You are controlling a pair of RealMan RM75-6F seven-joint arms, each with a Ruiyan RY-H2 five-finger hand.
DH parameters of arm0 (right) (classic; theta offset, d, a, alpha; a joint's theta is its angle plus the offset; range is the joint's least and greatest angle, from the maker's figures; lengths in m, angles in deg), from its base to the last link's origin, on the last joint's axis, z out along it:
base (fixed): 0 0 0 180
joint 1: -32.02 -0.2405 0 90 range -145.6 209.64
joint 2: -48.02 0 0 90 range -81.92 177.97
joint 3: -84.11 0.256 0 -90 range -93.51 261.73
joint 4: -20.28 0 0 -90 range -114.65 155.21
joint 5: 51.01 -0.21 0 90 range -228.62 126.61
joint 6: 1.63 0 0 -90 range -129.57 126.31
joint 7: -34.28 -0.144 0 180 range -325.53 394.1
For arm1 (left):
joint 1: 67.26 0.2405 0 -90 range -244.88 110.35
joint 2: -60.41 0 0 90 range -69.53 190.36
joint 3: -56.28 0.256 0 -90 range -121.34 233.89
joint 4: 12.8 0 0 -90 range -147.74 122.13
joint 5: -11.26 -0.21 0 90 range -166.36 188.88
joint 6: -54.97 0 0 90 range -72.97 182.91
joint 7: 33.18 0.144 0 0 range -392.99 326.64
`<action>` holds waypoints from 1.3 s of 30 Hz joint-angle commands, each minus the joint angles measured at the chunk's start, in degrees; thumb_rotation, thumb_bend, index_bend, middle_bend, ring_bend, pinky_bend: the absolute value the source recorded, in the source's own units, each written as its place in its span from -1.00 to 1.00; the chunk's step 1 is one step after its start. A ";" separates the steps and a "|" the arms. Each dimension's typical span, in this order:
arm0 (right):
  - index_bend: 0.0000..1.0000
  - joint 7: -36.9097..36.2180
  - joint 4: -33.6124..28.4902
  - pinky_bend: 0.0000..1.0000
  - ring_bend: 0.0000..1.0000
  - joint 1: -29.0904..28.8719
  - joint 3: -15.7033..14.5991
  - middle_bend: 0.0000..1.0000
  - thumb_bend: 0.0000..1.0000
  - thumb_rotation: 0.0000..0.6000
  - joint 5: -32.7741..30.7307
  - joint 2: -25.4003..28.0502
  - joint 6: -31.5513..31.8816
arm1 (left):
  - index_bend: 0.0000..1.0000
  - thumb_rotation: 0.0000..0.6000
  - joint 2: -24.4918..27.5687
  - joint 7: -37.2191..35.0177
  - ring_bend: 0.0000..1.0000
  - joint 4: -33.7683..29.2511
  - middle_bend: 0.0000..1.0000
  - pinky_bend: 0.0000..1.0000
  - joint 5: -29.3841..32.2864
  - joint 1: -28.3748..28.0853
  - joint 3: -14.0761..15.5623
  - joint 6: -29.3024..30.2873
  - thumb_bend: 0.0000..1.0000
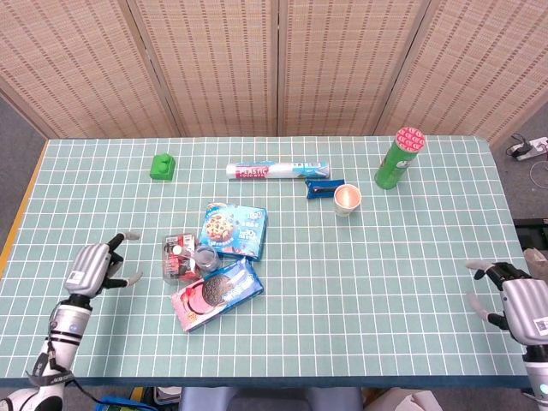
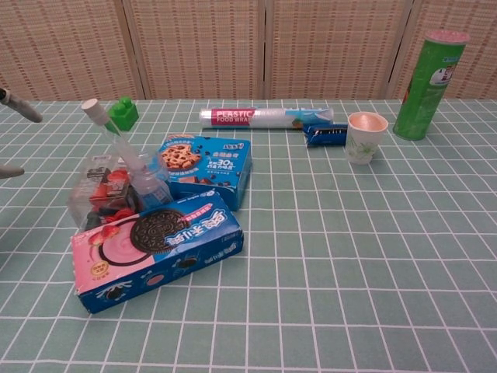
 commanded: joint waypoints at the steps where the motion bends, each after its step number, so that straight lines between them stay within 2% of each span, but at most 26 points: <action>1: -0.33 -1.14 0.37 0.03 -0.28 0.13 0.12 -0.08 -0.43 1.00 -0.08 0.35 0.17 | -0.27 1.00 -1.85 -2.93 1.00 0.85 1.00 1.00 1.46 -1.82 -1.18 -2.13 -0.74; 11: -0.34 -3.83 1.11 0.03 -0.28 0.10 0.33 -0.08 -0.43 1.00 -0.47 1.06 -0.19 | -0.22 1.00 -4.51 -9.74 1.00 1.84 1.00 1.00 4.16 -6.17 -2.47 -8.82 -0.74; 21: -0.33 -5.65 1.58 0.03 -0.28 0.17 0.45 -0.08 -0.43 1.00 -0.55 1.51 -0.21 | -0.17 1.00 -6.62 -15.73 1.00 2.23 1.00 1.00 4.18 -7.89 -2.92 -10.50 -0.74; 31: -0.34 -6.41 1.78 0.03 -0.28 0.13 0.38 -0.08 -0.43 1.00 -0.34 1.71 -0.37 | -0.12 1.00 -7.80 -17.65 1.00 1.61 1.00 1.00 4.18 -10.23 -3.16 -12.37 -0.74; 39: -0.34 -6.71 1.89 0.03 -0.28 0.08 0.35 -0.08 -0.43 1.00 -0.35 1.81 -0.56 | -0.08 1.00 -9.47 -15.92 1.00 2.12 1.00 1.00 5.91 -12.54 -3.92 -13.36 -0.74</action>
